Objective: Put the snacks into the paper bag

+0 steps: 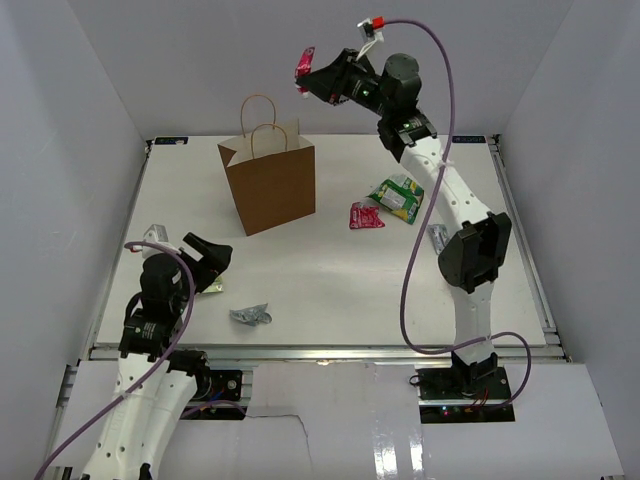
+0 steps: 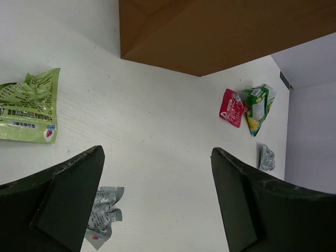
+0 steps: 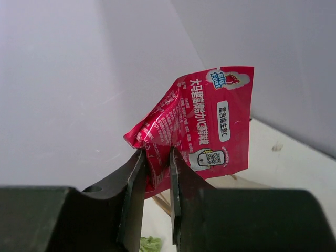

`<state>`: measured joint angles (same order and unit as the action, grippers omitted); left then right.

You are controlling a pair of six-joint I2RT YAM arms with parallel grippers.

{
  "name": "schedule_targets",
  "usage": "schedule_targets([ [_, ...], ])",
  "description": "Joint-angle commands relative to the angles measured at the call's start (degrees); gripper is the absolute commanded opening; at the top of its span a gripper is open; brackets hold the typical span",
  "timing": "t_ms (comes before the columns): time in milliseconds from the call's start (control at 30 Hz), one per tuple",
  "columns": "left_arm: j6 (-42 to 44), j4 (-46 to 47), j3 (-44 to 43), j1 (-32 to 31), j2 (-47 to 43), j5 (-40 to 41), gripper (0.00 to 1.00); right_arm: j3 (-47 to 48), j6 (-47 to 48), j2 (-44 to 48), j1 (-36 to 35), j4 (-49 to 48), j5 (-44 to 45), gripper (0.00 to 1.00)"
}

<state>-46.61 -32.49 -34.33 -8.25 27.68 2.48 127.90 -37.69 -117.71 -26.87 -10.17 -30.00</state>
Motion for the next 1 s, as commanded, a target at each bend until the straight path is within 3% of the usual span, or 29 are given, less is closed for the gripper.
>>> schedule_targets([
  [0,-1.3,0.0,-0.3,0.1,-1.6,-0.6,0.92,0.6,-9.1,-0.2,-1.9,-3.4,5.7,0.08],
  [467,-2.5,0.1,0.0,0.1,0.4,-1.7,0.92,-13.8,-22.6,1.9,-4.1,-3.7,9.2,0.08],
  [967,-2.9,0.0,0.1,0.1,-0.1,-2.1,0.92,-14.6,-25.2,0.1,-6.0,-3.5,10.0,0.1],
])
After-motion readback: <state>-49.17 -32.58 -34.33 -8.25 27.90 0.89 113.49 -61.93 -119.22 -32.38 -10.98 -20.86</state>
